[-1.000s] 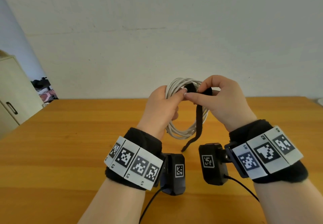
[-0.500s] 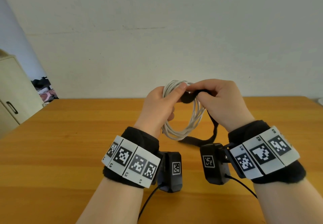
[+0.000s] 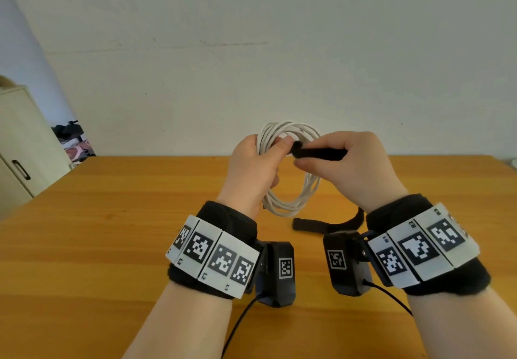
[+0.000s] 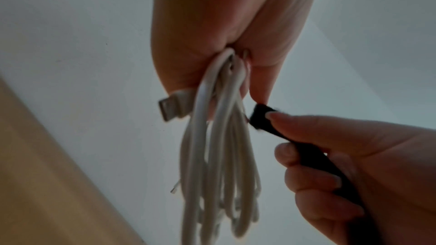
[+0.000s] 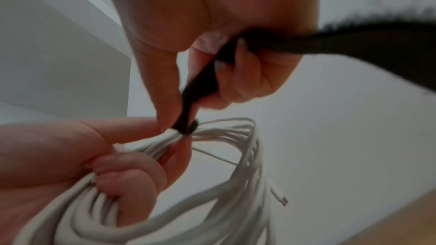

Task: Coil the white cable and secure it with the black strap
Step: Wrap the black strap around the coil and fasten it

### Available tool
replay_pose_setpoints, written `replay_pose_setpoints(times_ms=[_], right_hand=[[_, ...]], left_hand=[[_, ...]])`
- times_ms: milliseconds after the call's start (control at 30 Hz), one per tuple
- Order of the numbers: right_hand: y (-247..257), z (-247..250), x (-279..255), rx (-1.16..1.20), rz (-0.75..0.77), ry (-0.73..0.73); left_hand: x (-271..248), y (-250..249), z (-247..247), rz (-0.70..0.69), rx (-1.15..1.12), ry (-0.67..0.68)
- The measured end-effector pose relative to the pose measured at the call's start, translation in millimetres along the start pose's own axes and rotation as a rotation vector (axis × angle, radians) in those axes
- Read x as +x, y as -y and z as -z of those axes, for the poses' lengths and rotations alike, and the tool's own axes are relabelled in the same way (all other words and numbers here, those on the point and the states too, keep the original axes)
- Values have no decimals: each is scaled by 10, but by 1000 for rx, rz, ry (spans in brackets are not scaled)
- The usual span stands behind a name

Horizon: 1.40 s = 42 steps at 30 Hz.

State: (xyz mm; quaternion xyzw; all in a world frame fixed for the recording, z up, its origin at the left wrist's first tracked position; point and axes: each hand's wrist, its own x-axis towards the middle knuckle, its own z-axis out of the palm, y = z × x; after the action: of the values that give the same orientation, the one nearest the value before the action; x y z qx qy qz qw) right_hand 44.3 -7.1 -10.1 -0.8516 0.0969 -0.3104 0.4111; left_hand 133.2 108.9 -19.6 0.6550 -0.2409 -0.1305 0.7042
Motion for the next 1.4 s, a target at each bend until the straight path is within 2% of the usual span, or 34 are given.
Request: replay_pose_setpoints(times_ms=[133,300,533,733,833,933,1000,1100,1167,1333,1400], right_hand=[[-14,5,22,-52,25,-31],[-7,-6,29,-149,67,48],[-24,-10,9,-158,36,90],[-3,-74,-8,-96,84,-112],[13,-132,-8,-173,164,-188],[-13,-117,5,-240,223,-306],[-36,-92,11,-272,248,-333],[-59,-85,22,-270,271,-324],[-68,-74,27,-262,217,-317],[-71,-54,9,-407,171,-134],[-78,-65,10,-422,181,-119]], left_hand=[[-5,-6,-15,3,59,-1],[-16,-41,-44,-20,160,13],[-55,-67,-64,-116,321,25],[-85,-83,-101,-80,238,77],[-99,-109,-106,-60,163,50],[-105,-118,-87,-78,250,41],[-120,-116,-90,-73,300,67],[-133,-110,-105,-49,309,103],[-139,-114,-107,-48,319,127],[-164,-153,-99,-113,444,176],[-166,-156,-97,-121,457,192]])
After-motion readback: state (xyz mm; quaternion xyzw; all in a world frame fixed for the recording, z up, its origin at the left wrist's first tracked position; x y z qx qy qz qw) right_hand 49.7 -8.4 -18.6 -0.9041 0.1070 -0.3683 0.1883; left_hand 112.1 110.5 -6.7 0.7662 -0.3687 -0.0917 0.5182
